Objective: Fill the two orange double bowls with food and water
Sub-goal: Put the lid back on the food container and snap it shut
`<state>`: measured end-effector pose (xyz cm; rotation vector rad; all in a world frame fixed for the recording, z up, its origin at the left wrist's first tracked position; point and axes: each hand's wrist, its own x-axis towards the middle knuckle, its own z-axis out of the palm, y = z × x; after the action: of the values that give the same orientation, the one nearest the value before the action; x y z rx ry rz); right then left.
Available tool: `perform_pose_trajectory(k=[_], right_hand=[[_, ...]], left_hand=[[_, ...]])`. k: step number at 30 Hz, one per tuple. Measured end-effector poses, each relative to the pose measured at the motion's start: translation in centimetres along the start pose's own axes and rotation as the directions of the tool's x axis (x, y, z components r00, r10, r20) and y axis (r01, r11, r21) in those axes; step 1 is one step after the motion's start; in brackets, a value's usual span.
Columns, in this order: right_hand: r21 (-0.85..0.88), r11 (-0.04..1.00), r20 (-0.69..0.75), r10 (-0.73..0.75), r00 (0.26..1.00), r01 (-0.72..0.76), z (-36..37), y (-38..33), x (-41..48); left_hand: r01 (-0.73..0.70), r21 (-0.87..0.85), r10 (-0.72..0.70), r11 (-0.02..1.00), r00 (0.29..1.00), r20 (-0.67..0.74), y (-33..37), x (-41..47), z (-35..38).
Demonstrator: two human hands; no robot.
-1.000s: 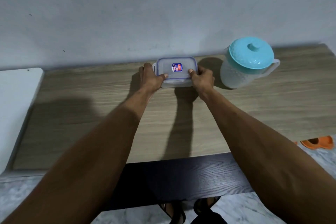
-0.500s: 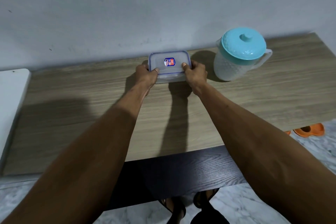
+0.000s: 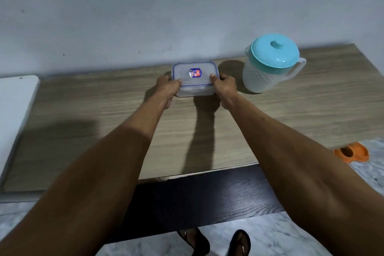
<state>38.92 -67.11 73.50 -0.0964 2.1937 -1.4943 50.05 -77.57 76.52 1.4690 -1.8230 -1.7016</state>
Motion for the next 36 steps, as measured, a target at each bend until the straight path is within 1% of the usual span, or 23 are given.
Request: perform_pose_trajectory(k=[7, 10, 15, 21, 26, 29, 34, 36], right_hand=[[-0.001, 1.0, 0.03, 0.0, 1.0, 0.0, -2.3, 0.4, -4.0], [0.02, 0.999, 0.051, -0.029, 0.998, 0.028, -3.9, 0.9, -6.4], [0.058, 0.995, 0.077, -0.083, 0.994, 0.079, -7.7, 2.0, -12.4], [0.084, 0.992, 0.152, -0.104, 0.983, 0.092, -12.6, 4.7, -20.5], [0.069, 0.995, 0.195, -0.087, 0.977, 0.074, -15.5, 7.8, -25.0], [0.063, 0.996, 0.193, -0.08, 0.978, 0.07, -16.1, 10.7, -26.2], [0.086, 0.996, 0.151, 0.004, 0.989, -0.018, -15.2, 16.4, -27.2], [0.09, 0.994, 0.165, 0.046, 0.985, -0.061, -14.4, 18.8, -27.3]], left_hand=[[-0.043, -0.022, 0.042, 0.999, 0.997, -0.066, -0.7, -5.5, -0.5], [-0.043, 0.005, 0.043, 0.999, 0.993, -0.114, -1.1, -8.8, -0.8], [-0.108, -0.03, 0.101, 0.994, 0.981, -0.166, -2.7, -16.2, -0.9], [-0.099, -0.082, 0.077, 0.992, 0.969, -0.233, -7.1, -24.8, -0.5], [-0.064, -0.097, 0.041, 0.993, 0.974, -0.224, -10.7, -29.9, 0.1], [-0.063, -0.149, 0.028, 0.987, 0.973, -0.227, -13.1, -31.7, 0.7], [-0.021, -0.147, -0.016, 0.989, 0.968, -0.249, -18.2, -32.7, 1.2], [0.002, -0.156, -0.04, 0.988, 0.97, -0.241, -20.7, -32.3, 1.4]])
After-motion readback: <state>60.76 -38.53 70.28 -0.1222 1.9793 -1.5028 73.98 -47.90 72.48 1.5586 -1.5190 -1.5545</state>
